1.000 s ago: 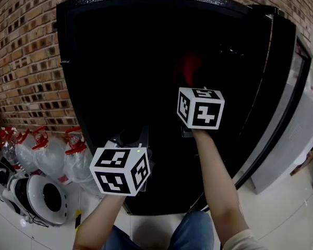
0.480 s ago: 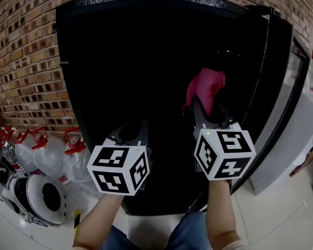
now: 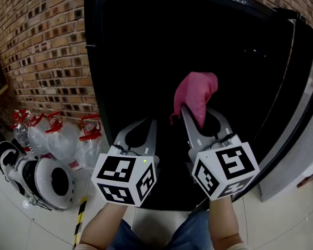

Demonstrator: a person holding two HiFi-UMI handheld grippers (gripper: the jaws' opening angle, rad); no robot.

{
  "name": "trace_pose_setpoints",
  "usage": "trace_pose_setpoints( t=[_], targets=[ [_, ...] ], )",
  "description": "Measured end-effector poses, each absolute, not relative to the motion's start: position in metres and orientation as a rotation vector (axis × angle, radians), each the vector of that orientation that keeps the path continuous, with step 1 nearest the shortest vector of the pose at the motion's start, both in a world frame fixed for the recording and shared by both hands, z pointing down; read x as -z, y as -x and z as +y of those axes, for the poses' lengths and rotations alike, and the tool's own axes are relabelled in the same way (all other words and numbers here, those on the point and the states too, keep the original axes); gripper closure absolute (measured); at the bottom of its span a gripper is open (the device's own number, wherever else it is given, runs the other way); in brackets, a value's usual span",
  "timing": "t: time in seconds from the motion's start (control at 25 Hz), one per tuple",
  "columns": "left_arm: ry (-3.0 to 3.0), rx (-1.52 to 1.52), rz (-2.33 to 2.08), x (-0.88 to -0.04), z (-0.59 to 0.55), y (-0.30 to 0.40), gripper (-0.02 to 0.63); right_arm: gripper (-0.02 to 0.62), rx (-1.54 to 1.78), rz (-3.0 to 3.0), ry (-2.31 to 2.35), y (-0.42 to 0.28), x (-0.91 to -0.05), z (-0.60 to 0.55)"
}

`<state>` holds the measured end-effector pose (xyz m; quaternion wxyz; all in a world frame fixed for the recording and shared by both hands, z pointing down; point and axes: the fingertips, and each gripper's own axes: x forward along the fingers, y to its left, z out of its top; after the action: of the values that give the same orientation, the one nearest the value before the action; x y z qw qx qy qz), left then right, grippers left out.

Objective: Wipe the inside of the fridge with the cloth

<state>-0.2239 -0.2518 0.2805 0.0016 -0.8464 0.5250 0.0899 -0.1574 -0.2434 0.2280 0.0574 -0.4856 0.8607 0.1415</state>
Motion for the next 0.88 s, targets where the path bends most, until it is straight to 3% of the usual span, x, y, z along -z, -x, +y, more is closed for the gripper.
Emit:
trace_pose_setpoints(
  t=[0.4, 0.88],
  targets=[
    [2.531, -0.288, 1.791, -0.293, -0.224, 0.269, 0.594, 0.538, -0.522, 2.819, 1.148, 0.247, -0.268, -0.248],
    [2.543, -0.279, 1.781, -0.291, -0.227, 0.271, 0.594, 0.538, -0.431, 2.862, 1.114, 0.273, -0.289, -0.276]
  ],
)
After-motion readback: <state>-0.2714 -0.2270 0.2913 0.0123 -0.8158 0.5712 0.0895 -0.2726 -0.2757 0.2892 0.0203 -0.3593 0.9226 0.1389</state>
